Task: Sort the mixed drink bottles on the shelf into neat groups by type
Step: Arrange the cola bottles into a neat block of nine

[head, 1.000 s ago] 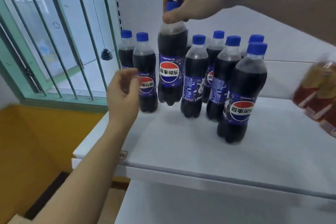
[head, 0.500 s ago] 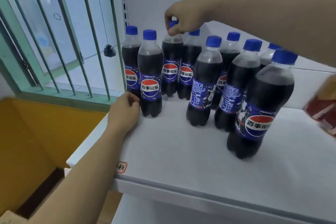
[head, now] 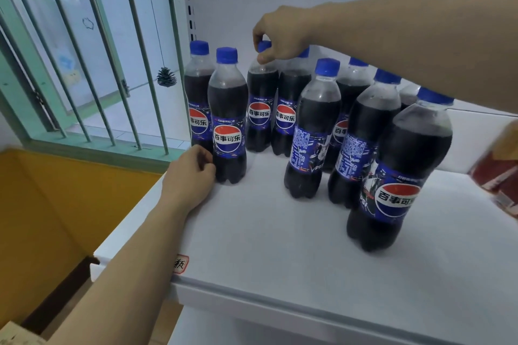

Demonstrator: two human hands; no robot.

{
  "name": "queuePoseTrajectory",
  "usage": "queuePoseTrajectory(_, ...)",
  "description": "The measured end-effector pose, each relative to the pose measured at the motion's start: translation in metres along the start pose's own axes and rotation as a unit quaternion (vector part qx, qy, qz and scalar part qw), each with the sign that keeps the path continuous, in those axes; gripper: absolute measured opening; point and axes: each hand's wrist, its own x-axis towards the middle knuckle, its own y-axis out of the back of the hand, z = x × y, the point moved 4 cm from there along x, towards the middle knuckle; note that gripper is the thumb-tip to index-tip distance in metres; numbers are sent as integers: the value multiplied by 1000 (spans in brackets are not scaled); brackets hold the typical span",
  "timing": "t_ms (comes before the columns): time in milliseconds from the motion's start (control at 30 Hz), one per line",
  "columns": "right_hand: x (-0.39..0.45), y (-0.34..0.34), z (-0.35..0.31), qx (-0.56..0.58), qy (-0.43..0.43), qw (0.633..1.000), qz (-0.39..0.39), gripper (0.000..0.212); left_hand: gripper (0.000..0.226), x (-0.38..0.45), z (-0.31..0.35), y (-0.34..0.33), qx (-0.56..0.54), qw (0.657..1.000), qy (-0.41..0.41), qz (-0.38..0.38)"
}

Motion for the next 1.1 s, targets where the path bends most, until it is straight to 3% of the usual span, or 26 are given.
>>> queuePoseTrajectory(267,-14,8,17,20,3,998,-51,66,11,0,-1,-2,2,1000,-7,0)
queuePoseTrajectory(400,-24,13,36,-2,-18,1000,-19,56,13,-1,1,0,2,1000,-7,3)
queuePoseTrajectory(500,-29,4,42,30,-35,997,-55,41,14,-2,1,1,-1,1000,-10,-2)
queuePoseTrajectory(700,-29,-4,45,89,-39,995,-8,14,14,-1,1,-1,-3,1000,-17,-3)
queuePoseTrajectory(833,-28,-6,49,106,-36,994,0,12,15,1,-1,-2,4,1000,-20,-1)
queuePoseTrajectory(1100,-35,-4,50,135,-37,990,7,33,19,4,-5,-4,8,1000,-15,-12)
